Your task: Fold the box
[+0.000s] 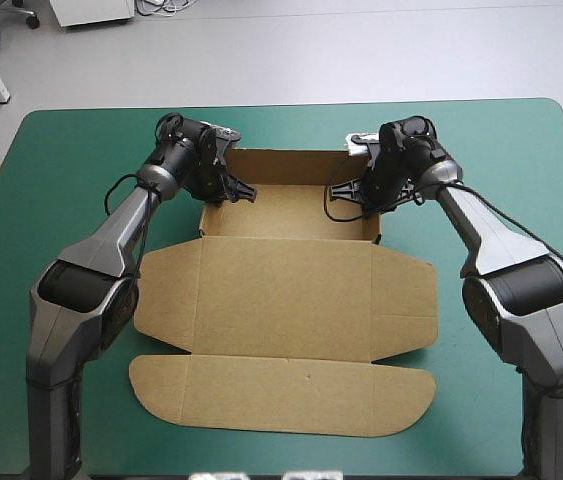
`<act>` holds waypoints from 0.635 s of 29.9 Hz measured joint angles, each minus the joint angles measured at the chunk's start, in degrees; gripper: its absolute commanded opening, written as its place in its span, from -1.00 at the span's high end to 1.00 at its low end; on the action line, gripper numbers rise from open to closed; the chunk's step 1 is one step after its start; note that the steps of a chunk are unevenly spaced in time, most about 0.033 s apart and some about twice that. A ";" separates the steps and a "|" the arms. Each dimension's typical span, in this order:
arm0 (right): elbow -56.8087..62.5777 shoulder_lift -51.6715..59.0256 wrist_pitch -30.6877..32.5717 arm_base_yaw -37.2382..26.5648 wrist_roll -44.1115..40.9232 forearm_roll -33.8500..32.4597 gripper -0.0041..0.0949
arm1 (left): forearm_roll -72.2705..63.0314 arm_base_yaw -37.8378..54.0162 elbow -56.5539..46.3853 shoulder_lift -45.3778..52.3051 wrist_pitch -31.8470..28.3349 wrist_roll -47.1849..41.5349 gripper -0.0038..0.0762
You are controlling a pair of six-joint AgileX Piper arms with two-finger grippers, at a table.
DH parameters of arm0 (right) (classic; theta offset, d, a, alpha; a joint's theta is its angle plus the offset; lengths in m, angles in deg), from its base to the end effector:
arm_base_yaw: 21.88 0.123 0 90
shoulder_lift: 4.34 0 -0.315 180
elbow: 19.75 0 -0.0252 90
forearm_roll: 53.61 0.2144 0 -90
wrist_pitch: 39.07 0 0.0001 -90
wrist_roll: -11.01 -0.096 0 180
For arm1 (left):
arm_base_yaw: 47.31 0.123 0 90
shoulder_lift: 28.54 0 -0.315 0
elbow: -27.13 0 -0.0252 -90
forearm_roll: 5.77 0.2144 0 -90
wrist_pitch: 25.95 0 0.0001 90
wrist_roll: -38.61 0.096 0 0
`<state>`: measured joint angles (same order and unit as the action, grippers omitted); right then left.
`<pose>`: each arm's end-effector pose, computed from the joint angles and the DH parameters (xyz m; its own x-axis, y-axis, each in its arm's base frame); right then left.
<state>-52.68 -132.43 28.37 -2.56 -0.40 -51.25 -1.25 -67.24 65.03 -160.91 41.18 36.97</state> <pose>0.4128 0.1486 0.2852 -0.9525 -0.1081 -0.2847 -0.1414 0.9850 0.0993 0.4332 -0.1496 0.2733 -0.8910 0.3253 -0.3166 0.3202 0.9448 0.0695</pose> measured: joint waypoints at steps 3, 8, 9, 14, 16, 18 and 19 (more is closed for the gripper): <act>0.00 0.00 0.92 0.00 1.10 -0.06 0.46 | -0.43 0.00 0.00 0.12 -0.05 0.84 0.69; -1.77 0.00 2.04 0.00 2.56 -0.79 0.25 | 0.09 0.05 0.35 0.17 0.00 3.97 0.03; -2.60 0.00 2.15 0.00 2.56 -1.19 0.24 | 0.24 0.12 0.42 0.17 0.00 4.36 -0.08; -6.71 0.00 2.95 -0.12 2.75 -2.97 0.24 | 1.38 0.30 0.64 0.23 0.10 5.55 -0.23; -7.68 0.00 3.06 -0.16 2.80 -3.18 0.20 | 1.43 0.30 0.64 0.23 0.35 5.55 -0.23; -7.93 0.06 3.14 -0.16 3.22 -3.33 0.12 | 1.43 0.30 0.64 0.30 0.74 5.63 -0.23; -7.93 0.06 3.14 -0.16 3.46 -3.33 0.05 | 1.34 0.30 0.64 0.30 0.79 5.68 -0.23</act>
<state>-60.62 -132.37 31.51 -2.72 3.06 -54.58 0.09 -66.94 65.67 -160.61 41.98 42.65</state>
